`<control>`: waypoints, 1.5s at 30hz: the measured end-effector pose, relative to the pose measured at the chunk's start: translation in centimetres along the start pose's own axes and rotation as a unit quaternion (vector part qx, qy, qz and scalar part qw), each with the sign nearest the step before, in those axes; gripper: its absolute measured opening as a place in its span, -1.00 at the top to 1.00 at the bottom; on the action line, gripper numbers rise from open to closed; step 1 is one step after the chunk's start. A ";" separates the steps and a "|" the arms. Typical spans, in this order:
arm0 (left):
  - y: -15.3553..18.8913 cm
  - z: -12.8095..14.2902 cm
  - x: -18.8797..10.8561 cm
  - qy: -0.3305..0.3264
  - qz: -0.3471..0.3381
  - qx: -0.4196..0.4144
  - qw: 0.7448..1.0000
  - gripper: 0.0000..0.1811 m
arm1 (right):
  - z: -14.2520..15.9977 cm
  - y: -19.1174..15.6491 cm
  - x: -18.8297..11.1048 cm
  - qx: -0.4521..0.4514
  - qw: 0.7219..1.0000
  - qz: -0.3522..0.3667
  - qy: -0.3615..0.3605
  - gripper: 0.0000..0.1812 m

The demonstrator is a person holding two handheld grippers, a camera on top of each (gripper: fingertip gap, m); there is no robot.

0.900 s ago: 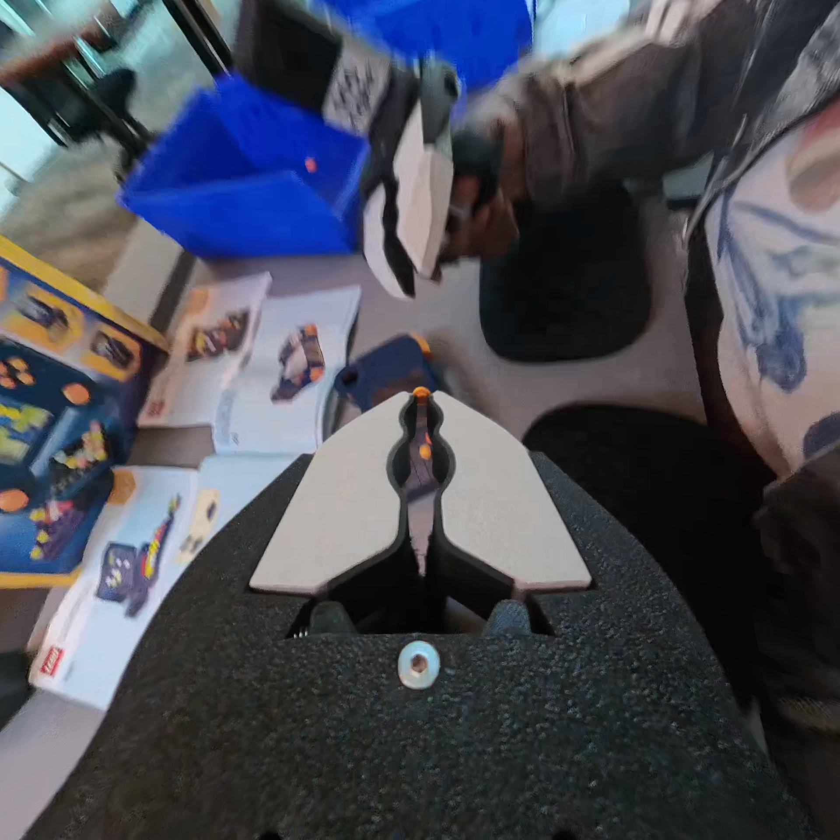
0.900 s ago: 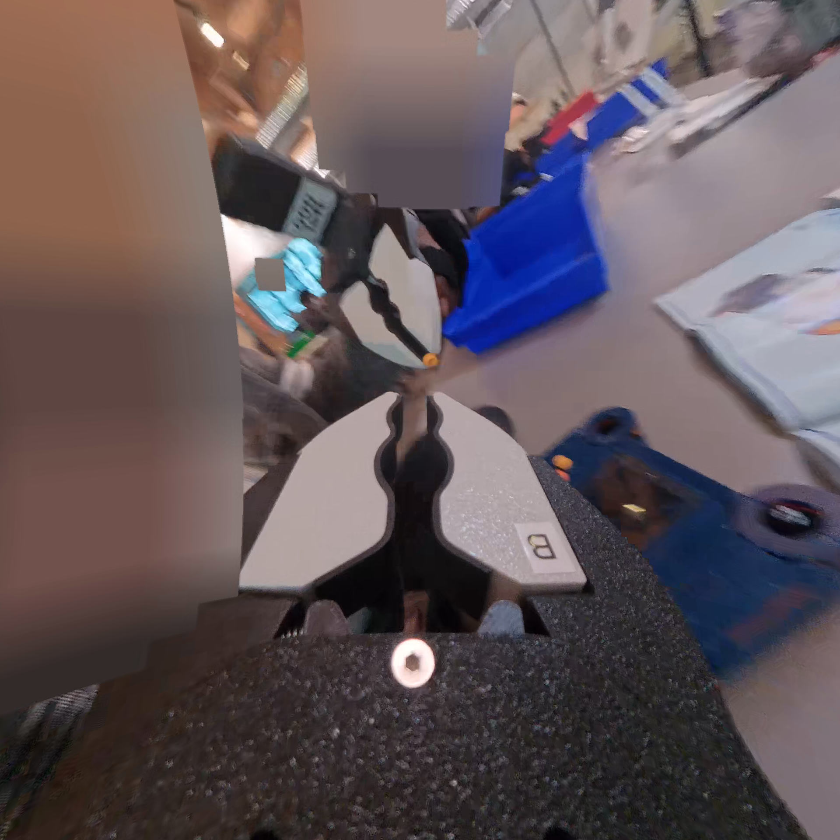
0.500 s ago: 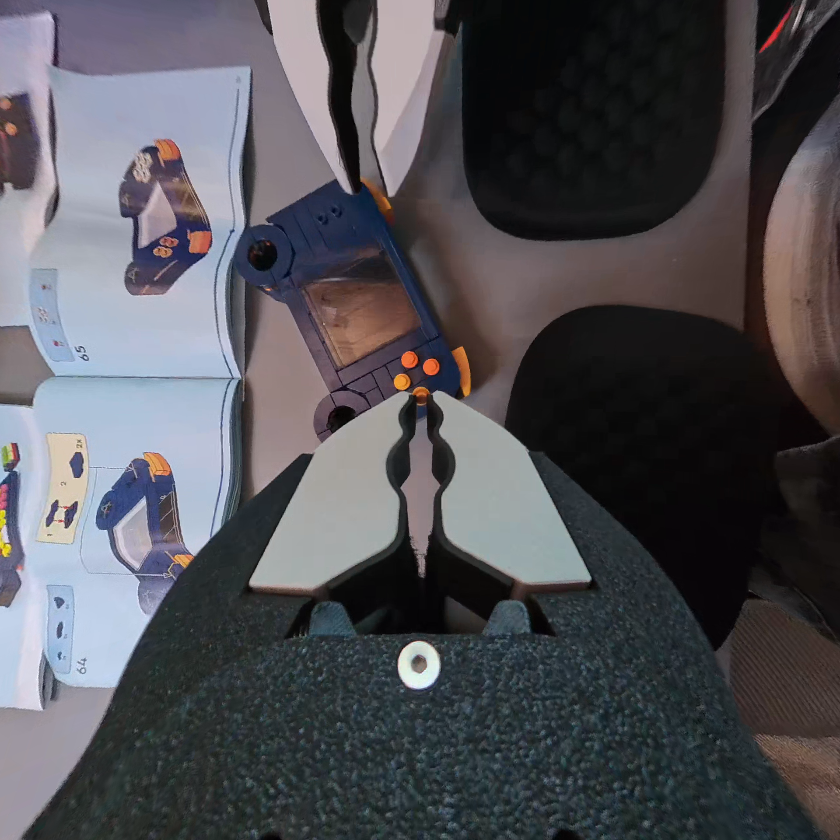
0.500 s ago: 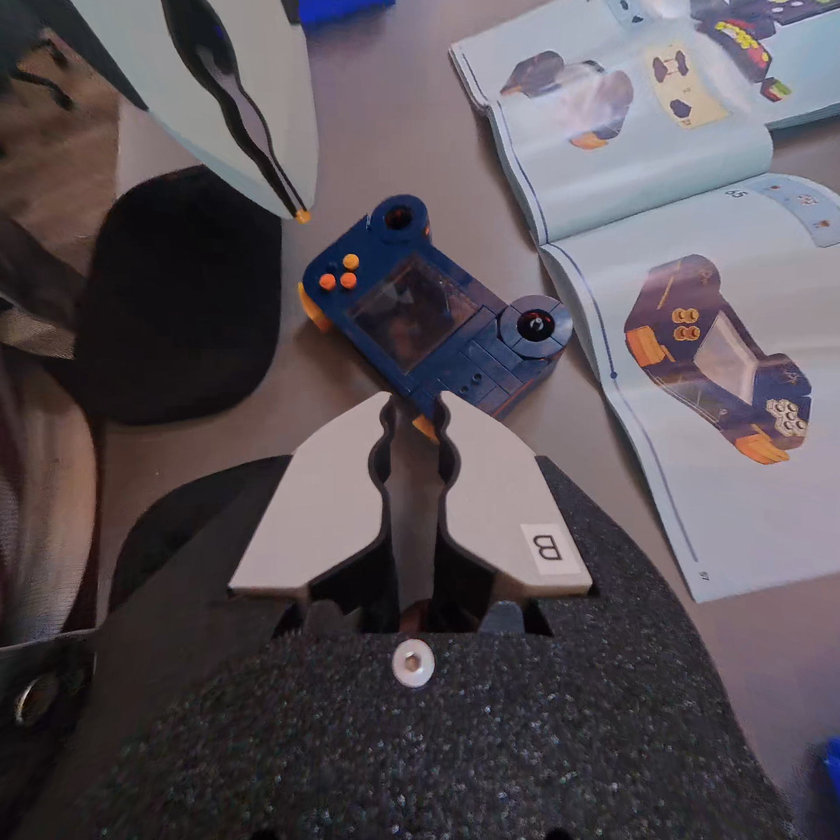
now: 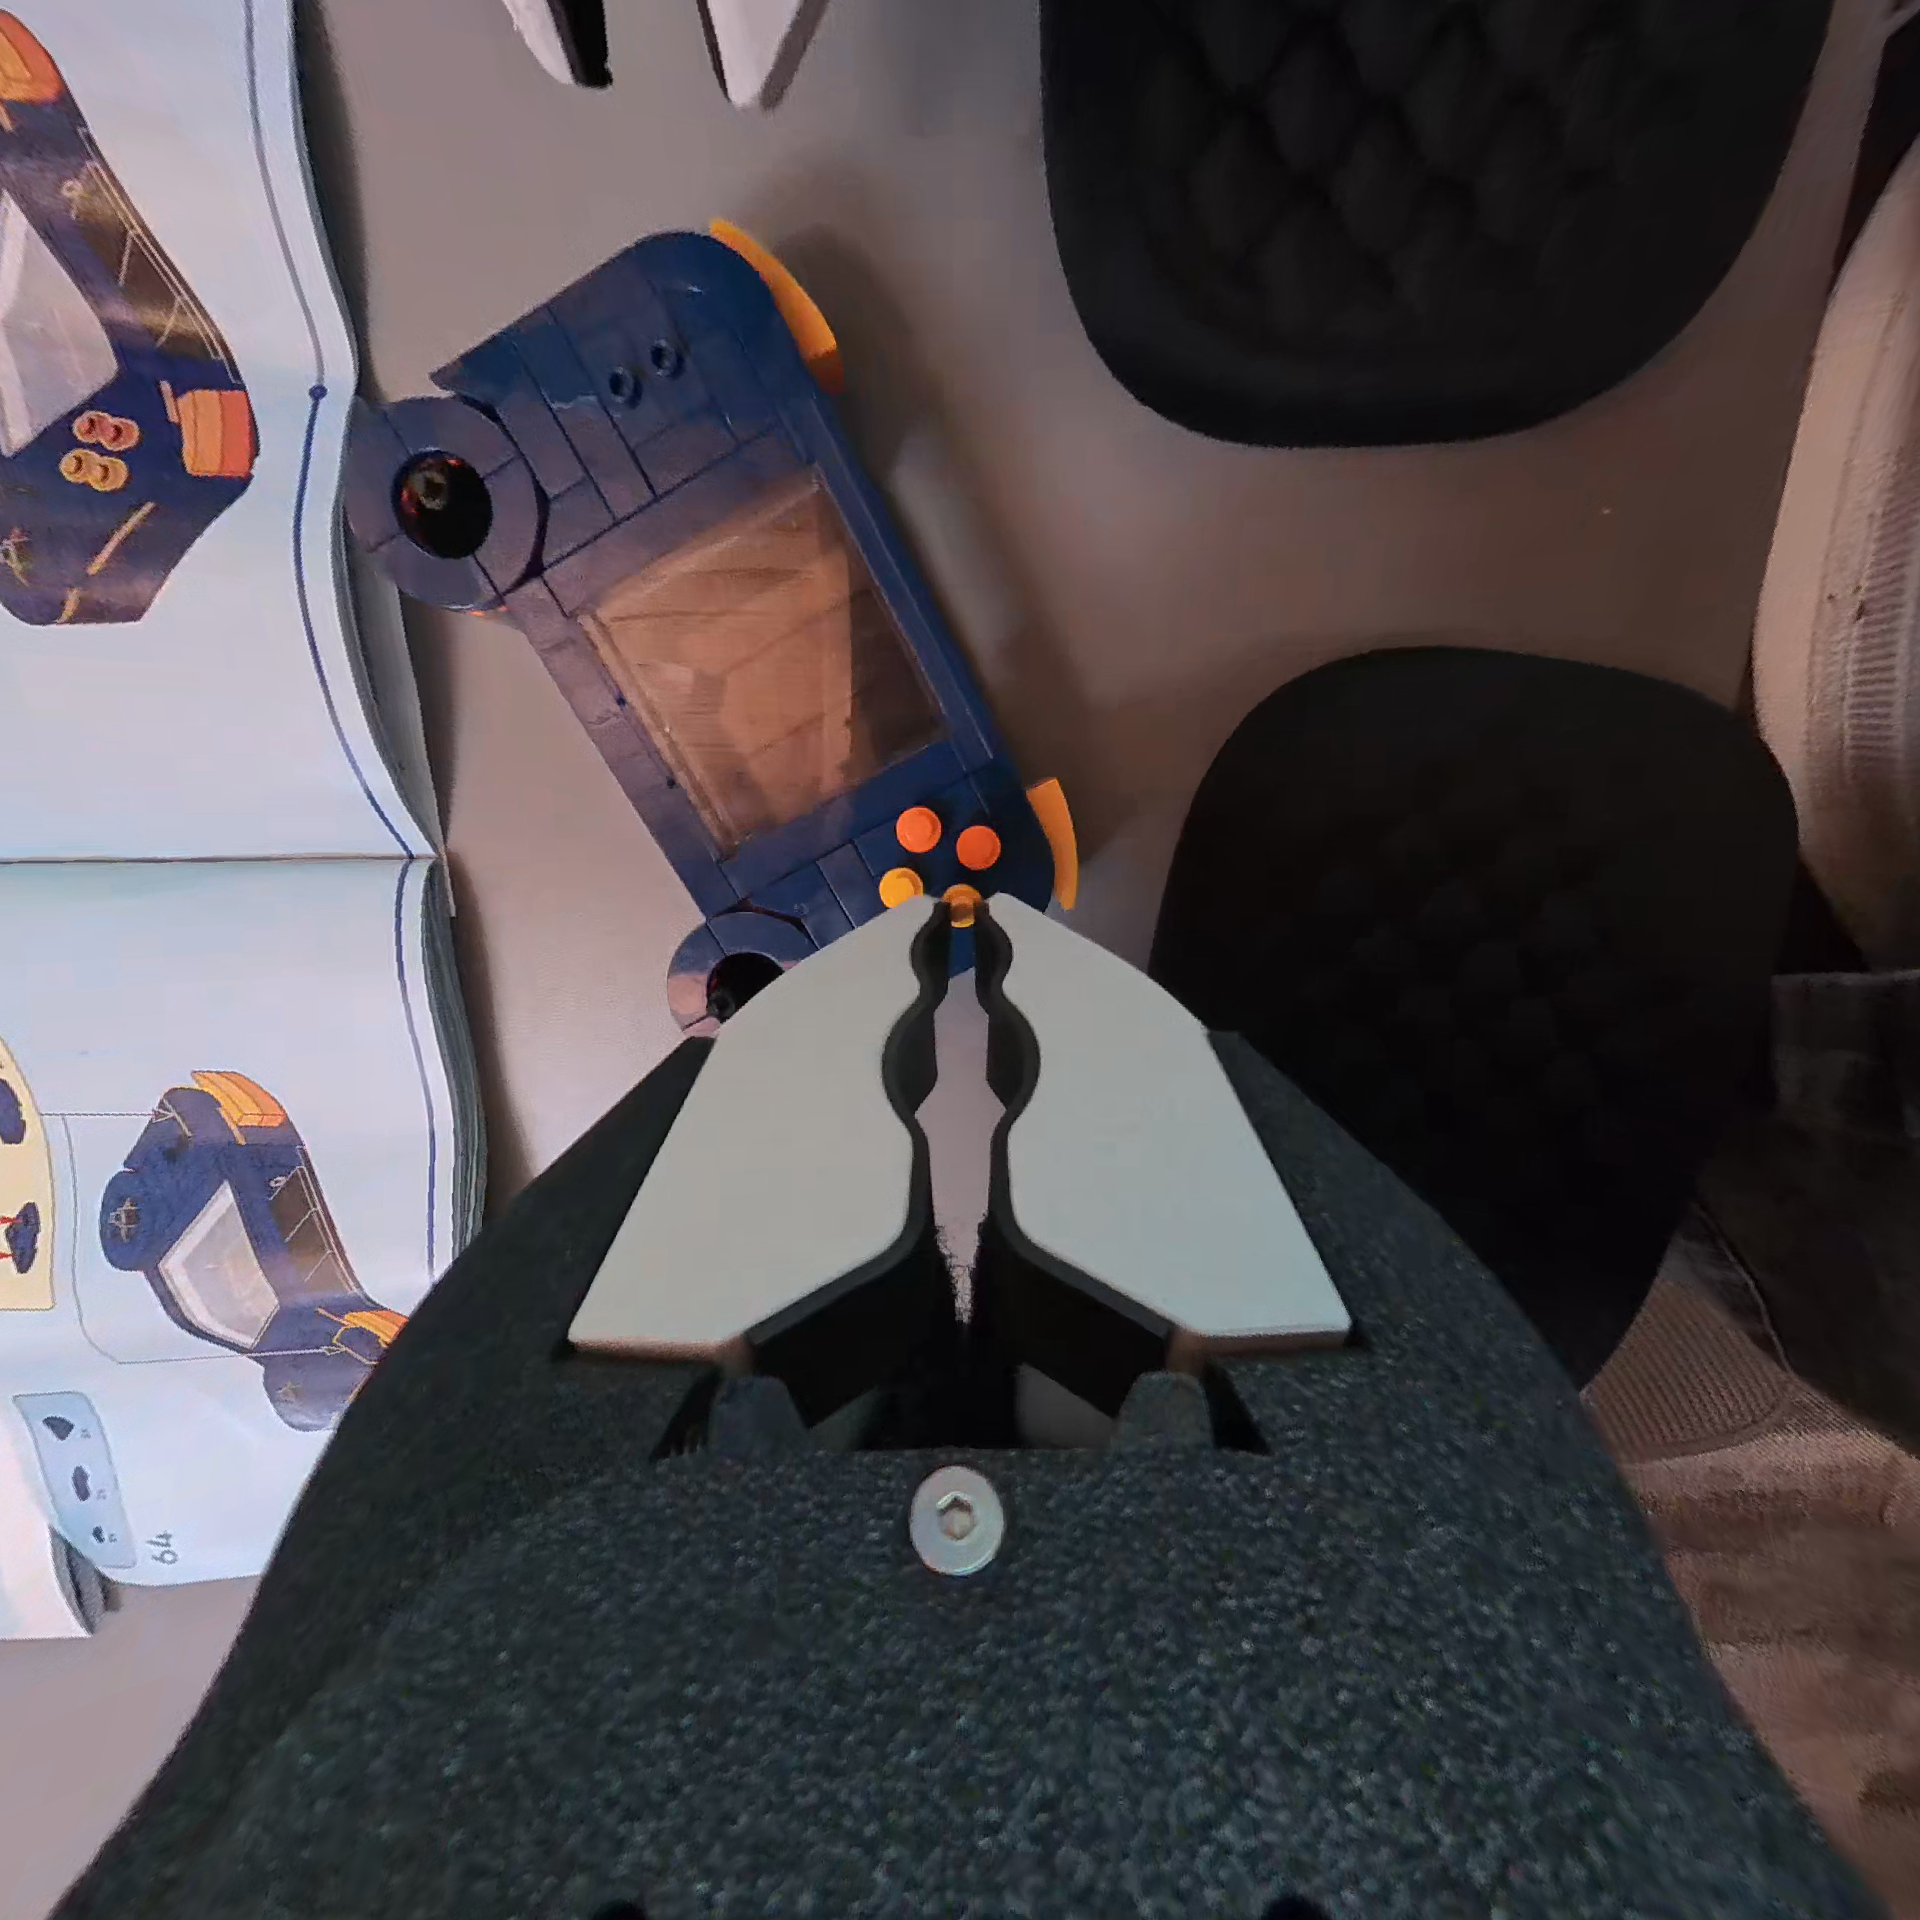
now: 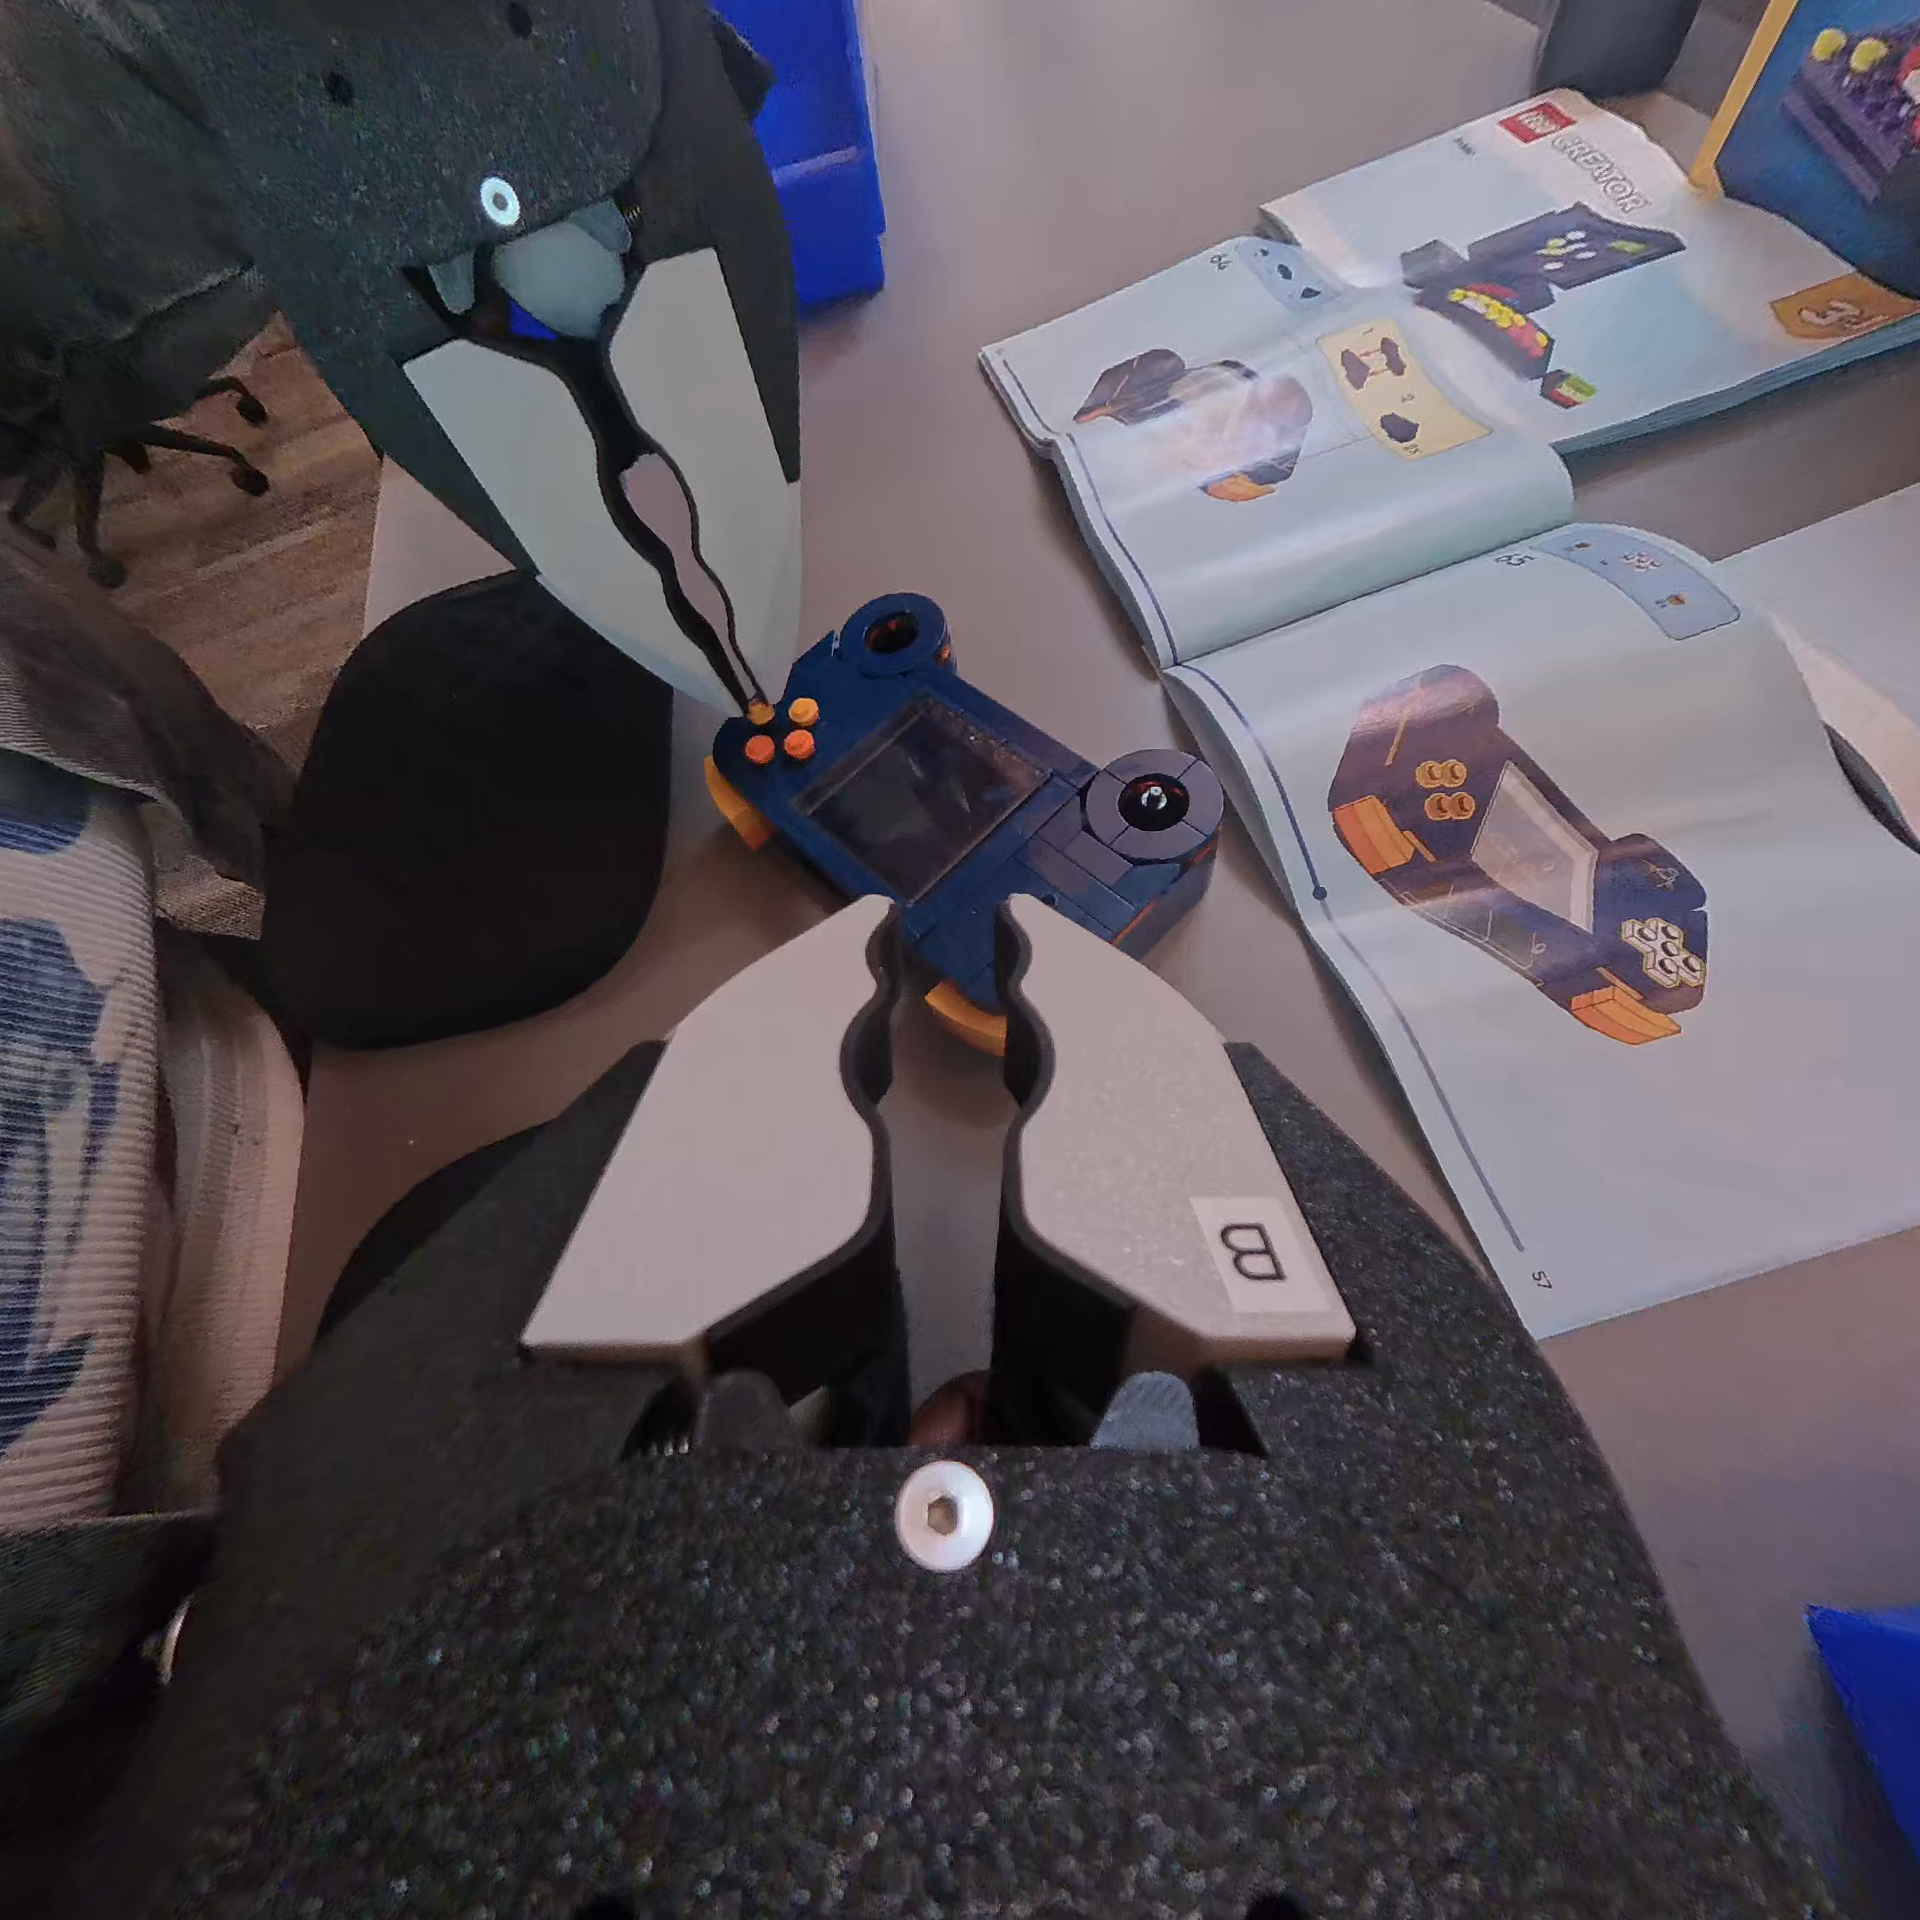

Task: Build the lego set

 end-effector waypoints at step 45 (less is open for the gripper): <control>0.4 -1.9 0.0 -0.163 0.018 -0.031 0.986 0.85 | 0.4 1.6 -1.6 0.093 0.995 0.004 0.027 0.84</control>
Point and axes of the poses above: each gripper's, where its closed fingertips meet, x out along the fingers, z out of its underside, y = z × x across the jaws, the point moved 4 cm from there along -x, back along the fingers, and after that the axes turned 7 degrees about z, right-handed, at the moved point
